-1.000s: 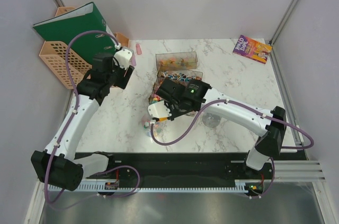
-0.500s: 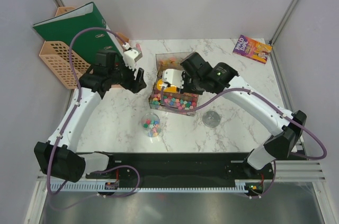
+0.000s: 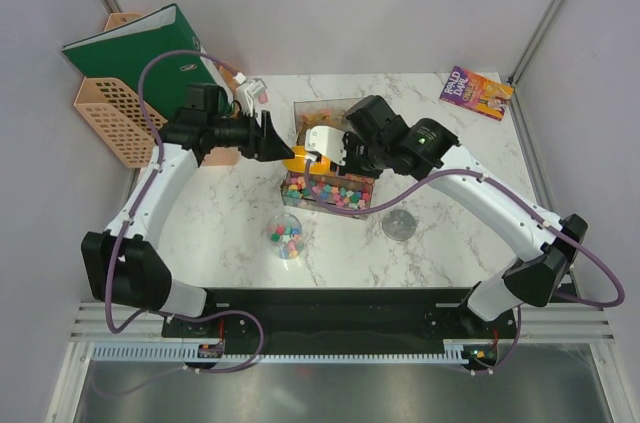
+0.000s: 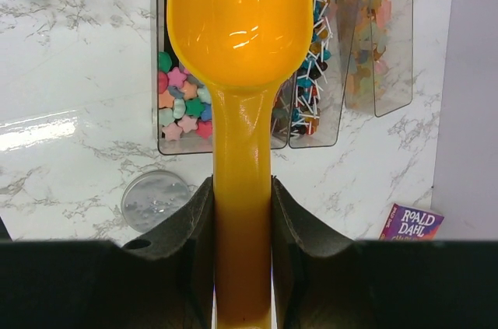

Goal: Pack the candies
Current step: Place the fake candies in the packing bottle, then scoop the fake candies from the storage box.

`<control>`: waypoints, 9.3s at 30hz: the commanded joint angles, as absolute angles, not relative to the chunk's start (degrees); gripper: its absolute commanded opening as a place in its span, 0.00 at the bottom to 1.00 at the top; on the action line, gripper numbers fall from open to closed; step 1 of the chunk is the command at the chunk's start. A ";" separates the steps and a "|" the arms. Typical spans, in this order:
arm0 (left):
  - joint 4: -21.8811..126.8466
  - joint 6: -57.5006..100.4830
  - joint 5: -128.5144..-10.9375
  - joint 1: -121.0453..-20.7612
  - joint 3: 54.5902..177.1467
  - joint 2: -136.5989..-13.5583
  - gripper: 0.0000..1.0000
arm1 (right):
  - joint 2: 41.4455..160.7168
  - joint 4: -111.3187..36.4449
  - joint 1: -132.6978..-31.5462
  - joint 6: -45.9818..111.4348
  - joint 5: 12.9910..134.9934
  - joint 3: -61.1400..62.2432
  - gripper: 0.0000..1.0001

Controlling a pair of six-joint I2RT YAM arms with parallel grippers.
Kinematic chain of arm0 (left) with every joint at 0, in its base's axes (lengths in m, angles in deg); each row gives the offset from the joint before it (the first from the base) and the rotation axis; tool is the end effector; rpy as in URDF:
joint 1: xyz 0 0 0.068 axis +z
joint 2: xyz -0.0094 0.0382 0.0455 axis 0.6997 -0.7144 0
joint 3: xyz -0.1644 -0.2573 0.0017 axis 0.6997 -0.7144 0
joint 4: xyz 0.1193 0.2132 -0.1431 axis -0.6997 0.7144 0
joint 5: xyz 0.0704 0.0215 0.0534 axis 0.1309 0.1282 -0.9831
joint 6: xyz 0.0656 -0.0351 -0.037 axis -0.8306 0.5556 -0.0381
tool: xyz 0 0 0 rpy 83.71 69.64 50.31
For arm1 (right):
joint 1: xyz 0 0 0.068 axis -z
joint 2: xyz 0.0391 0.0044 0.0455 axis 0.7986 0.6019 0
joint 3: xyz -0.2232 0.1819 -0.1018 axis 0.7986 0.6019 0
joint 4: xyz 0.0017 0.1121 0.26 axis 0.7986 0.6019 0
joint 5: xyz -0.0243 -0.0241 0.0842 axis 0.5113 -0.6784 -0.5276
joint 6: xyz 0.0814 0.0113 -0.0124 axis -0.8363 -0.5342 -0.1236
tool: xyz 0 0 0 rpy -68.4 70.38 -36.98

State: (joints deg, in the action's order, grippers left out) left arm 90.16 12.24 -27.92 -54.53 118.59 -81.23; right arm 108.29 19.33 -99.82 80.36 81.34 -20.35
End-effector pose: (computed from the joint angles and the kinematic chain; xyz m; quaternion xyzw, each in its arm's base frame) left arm 0.3238 -0.1143 0.3552 0.2273 0.8149 -0.4245 0.3227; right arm 0.2485 0.2655 0.3979 -0.6494 0.6754 0.0207 0.3487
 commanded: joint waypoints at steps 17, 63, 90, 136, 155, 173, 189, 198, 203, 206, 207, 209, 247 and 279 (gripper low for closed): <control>84.38 18.44 -14.54 -52.67 121.04 -84.31 0.18 | 104.99 16.20 -99.84 79.79 80.31 -21.46 0.00; 86.40 14.48 3.05 -45.99 119.46 -86.68 0.02 | 94.88 -5.78 -84.37 74.96 37.69 -3.27 0.53; 86.93 13.69 -2.12 -45.64 124.47 -91.61 0.02 | 100.86 -3.40 -84.20 76.81 44.79 -6.43 0.00; 82.45 -8.98 -49.16 -57.84 125.98 -114.29 0.02 | 128.10 45.46 -80.42 93.59 86.02 -38.68 0.00; 78.41 -7.05 -50.82 -68.57 120.43 -110.86 0.04 | 128.80 45.55 -80.33 93.42 94.46 -36.13 0.00; 75.24 -6.44 -56.54 -66.99 117.79 -107.60 0.38 | 138.21 45.46 -80.59 103.35 102.72 -43.52 0.00; 74.10 -4.06 -51.80 -62.42 118.76 -106.64 0.37 | 145.51 45.55 -86.48 107.92 108.88 -48.36 0.00; 74.01 -4.06 -49.60 -61.72 117.88 -105.40 0.36 | 148.23 45.55 -86.92 98.35 107.74 -46.42 0.00; 74.19 -4.15 -48.72 -61.28 117.97 -105.75 0.37 | 148.67 45.38 -85.69 96.23 106.42 -45.63 0.00; 74.19 -4.15 -48.63 -60.93 118.14 -106.11 0.37 | 149.64 45.46 -85.43 96.06 106.16 -46.42 0.00; 74.19 -4.06 -48.54 -60.93 118.14 -106.11 0.37 | 149.99 45.46 -85.51 95.88 105.89 -47.03 0.00; 74.10 -3.98 -48.63 -60.93 118.32 -106.20 0.37 | 151.48 45.38 -85.60 95.70 105.54 -48.78 0.00; 76.91 -3.71 -49.33 -60.23 117.44 -106.99 0.36 | 157.91 34.04 -84.91 91.05 84.64 -49.60 0.00; 87.99 -11.62 -51.00 -54.34 125.52 -108.48 0.37 | 145.42 16.46 -75.58 90.96 65.46 -24.54 0.33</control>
State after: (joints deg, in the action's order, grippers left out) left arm 87.38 -9.22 -50.04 -54.38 123.75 -107.90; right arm 142.50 17.47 -77.11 92.66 67.33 -27.78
